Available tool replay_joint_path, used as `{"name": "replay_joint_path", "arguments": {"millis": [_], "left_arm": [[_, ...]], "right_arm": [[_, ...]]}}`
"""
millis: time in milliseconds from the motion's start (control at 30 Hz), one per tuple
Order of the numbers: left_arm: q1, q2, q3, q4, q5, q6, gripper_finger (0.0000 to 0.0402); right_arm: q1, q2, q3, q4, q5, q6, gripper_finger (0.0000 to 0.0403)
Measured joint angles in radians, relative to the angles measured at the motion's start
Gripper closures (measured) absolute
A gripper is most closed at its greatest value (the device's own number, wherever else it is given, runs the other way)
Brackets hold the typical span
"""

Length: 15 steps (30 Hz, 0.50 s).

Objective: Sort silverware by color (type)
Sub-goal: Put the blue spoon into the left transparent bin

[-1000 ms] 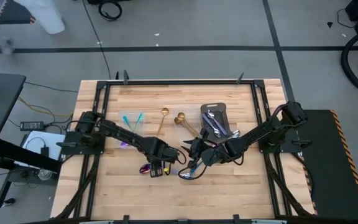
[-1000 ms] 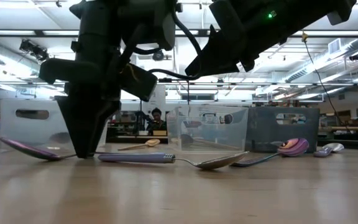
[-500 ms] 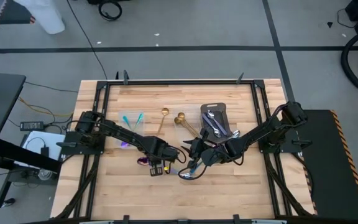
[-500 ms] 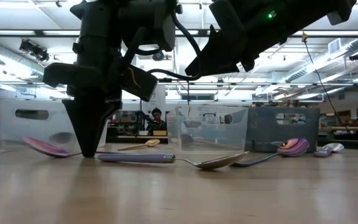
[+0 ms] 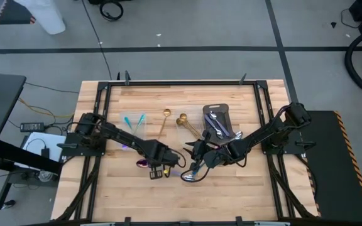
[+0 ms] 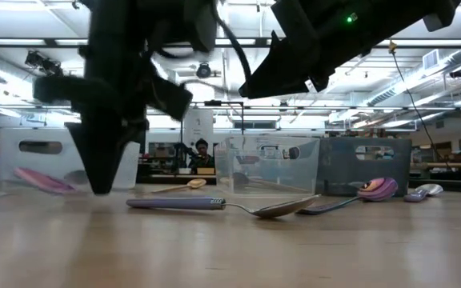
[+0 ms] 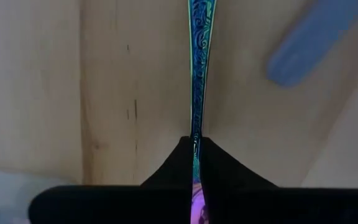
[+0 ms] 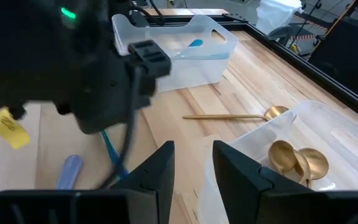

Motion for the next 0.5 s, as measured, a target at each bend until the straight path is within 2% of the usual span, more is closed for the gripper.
{"name": "replay_joint_path", "arguments": {"millis": [200, 500], "left_arm": [[-0.052, -0.061, 0.005, -0.033, -0.072, -0.02, 0.0384], [-0.086, -0.135, 0.006, -0.114, -0.168, -0.044, 0.0384]], "right_arm": [[0.011, 0.0, 0.0, -0.001, 0.029, -0.007, 0.0283], [0.057, 0.0, 0.0, 0.019, 0.175, -0.067, 0.0283]]}}
